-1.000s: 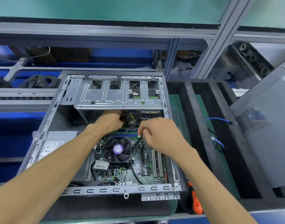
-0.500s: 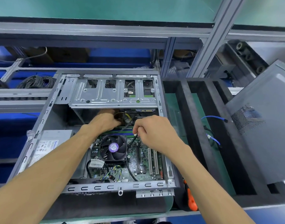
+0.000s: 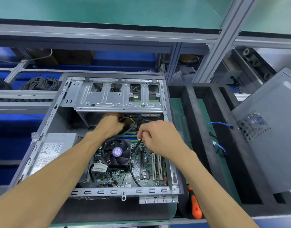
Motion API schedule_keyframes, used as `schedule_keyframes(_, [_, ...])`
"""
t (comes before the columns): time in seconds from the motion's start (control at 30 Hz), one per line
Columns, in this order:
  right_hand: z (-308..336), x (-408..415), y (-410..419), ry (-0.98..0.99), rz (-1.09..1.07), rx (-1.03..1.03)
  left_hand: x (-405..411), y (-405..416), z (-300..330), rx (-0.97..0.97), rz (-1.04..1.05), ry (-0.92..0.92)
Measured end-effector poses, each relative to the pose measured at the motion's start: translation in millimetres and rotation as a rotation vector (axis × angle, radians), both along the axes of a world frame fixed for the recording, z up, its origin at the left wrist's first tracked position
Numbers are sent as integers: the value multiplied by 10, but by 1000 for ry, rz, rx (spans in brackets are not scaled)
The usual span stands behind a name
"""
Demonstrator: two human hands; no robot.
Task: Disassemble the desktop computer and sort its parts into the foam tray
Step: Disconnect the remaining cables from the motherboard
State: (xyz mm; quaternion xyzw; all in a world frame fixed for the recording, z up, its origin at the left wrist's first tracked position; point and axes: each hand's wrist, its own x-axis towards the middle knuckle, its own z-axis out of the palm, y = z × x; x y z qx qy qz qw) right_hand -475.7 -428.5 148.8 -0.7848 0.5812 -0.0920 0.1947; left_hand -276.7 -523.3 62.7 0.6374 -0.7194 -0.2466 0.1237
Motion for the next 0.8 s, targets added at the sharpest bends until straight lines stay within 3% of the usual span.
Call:
schedule_keyframes(0.07, [3,-3,-2,7,-1,-1,-20,13,43,9,61,-15])
schedule_keyframes(0.23, [15,3,6,19,0,-5,21,14,76,49,115,-293])
schedule_keyframes(0.43, [18,18,0,30,0,-24,-180,25,164,56,-287,-353])
schedule_keyframes(0.67, [24,13,12,-8,-4,-37,-306,-118,181,157,-361,-540])
schedule_keyframes(0.8, [36,10,22,-19,-5,-28,-313,-78,128,-73,-500,-610])
